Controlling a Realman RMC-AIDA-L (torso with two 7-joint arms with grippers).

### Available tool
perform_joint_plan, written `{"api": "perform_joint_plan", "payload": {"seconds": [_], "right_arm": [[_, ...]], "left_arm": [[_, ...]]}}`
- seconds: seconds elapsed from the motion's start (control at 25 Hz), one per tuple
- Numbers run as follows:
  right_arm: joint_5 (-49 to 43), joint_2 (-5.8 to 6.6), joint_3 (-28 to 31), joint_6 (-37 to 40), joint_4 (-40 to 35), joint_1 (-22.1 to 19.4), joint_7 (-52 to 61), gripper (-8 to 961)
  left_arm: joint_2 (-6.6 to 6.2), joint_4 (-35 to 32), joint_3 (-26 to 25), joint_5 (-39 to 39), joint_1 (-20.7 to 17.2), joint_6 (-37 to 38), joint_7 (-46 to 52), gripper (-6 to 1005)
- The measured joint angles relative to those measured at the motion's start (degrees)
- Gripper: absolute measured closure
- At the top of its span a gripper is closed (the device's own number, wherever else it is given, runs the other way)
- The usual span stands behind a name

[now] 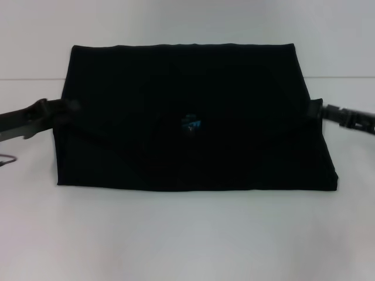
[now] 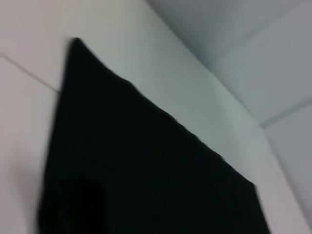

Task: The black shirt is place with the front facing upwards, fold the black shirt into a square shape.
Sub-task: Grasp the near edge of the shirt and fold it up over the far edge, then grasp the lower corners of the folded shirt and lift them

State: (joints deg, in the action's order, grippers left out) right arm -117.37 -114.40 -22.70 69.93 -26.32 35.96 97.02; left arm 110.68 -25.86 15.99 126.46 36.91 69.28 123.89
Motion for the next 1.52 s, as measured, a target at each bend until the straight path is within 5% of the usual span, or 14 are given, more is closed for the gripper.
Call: {"api": "perform_joint_plan", "payload": {"seconds": [0.12,0.32,0.48,0.76,1.52], "right_arm": [[-0.8,0.63,-0.5,11.7,-0.7,-2.5,-10.2,179],[-1.2,0.19,-2.6,20.7,-0.9,-6.0,-21.7,176],[-2.7,-1.53,-4.7,21.5,-0.9,-6.9,-25.8,143],[-6.1,-4.12,-5.9,21.1,-0.8,-6.4,-28.7,80],[-6.6,-4.24,-6.2,21.3,-0.4,-6.3,-28.1,71]], "left_arm": [[-0.23,-5.1,0.0,0.0,-2.7,7.8,-0.9,516],[-1.55,-8.6,2.5,0.5,-5.5,14.9,-1.8,494],[-1.96,-8.2,7.0,1.8,-5.6,14.2,-0.2,318],[-0.41,-8.0,12.6,2.7,-4.7,7.5,-0.9,67],[0.90,-5.1,15.5,2.7,-4.3,1.0,-3.9,37]]}}
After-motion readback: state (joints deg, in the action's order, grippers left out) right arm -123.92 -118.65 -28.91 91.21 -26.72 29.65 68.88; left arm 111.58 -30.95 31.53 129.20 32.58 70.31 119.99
